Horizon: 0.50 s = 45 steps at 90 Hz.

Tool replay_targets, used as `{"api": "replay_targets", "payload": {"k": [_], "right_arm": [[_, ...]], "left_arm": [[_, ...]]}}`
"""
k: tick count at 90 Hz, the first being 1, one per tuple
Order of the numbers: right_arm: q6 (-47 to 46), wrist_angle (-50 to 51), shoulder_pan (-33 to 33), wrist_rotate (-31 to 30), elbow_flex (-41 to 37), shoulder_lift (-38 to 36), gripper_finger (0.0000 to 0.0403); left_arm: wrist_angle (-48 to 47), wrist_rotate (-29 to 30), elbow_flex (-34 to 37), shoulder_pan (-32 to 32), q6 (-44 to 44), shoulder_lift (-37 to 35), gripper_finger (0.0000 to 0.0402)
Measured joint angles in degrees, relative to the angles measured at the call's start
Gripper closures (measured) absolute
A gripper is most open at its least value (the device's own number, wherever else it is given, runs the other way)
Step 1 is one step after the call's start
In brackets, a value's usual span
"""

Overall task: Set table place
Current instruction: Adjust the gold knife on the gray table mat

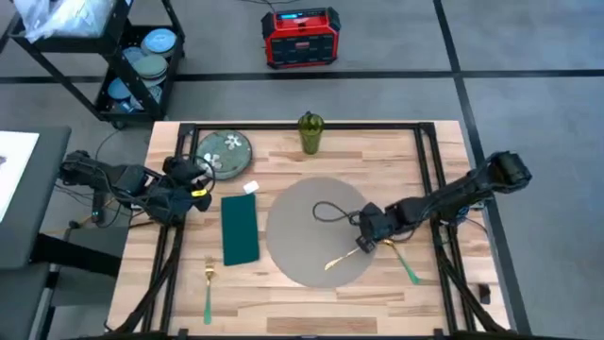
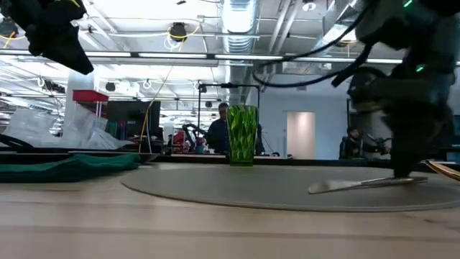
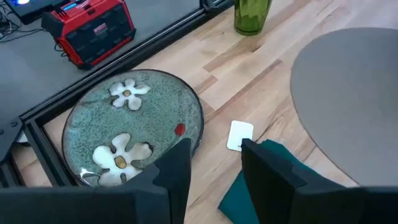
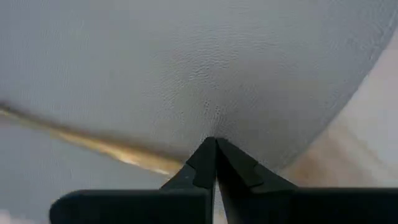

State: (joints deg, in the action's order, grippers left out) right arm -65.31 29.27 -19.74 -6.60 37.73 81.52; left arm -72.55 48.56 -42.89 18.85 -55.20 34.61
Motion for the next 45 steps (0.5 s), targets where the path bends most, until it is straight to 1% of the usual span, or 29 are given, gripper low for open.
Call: {"api": "replay_targets", "payload": {"k": [16,23,26,30,34,38,41,45], "right_arm": [[-1.20,6.10,-7.23,-0.31,4.37,-0.34,0.0403],[-3.70,8.25,-9.13,-2.70,5.45,-0.35,0.0403],[-4.44,9.41,-9.66,-4.32,5.84,-0.35,0.0403],[-5.06,10.86,-10.05,-6.06,6.41,-0.35,0.0403],[-5.21,11.40,-10.13,-6.82,6.79,-0.35,0.0403],[-5.21,11.52,-10.04,-6.87,6.82,-0.35,0.0403],[-5.21,11.64,-9.81,-6.87,6.81,-0.34,0.0403],[-5.21,11.84,-9.66,-6.91,6.80,-0.33,0.0403]], "left_arm": [[-0.02,0.15,0.00,0.02,0.02,0.00,0.0279],[0.02,0.15,0.00,0.02,-0.36,0.02,0.0279],[0.11,0.15,0.00,0.02,-2.06,0.02,0.0279],[1.09,0.02,0.03,0.00,-6.96,0.13,0.0279],[4.60,-0.97,0.48,0.00,-12.81,0.28,0.0279],[10.30,-3.61,1.53,0.07,-15.47,0.37,0.0280],[15.95,-7.53,2.68,0.25,-14.41,0.90,0.0285],[24.90,-13.63,4.51,0.65,-10.05,2.34,0.0297]]}}
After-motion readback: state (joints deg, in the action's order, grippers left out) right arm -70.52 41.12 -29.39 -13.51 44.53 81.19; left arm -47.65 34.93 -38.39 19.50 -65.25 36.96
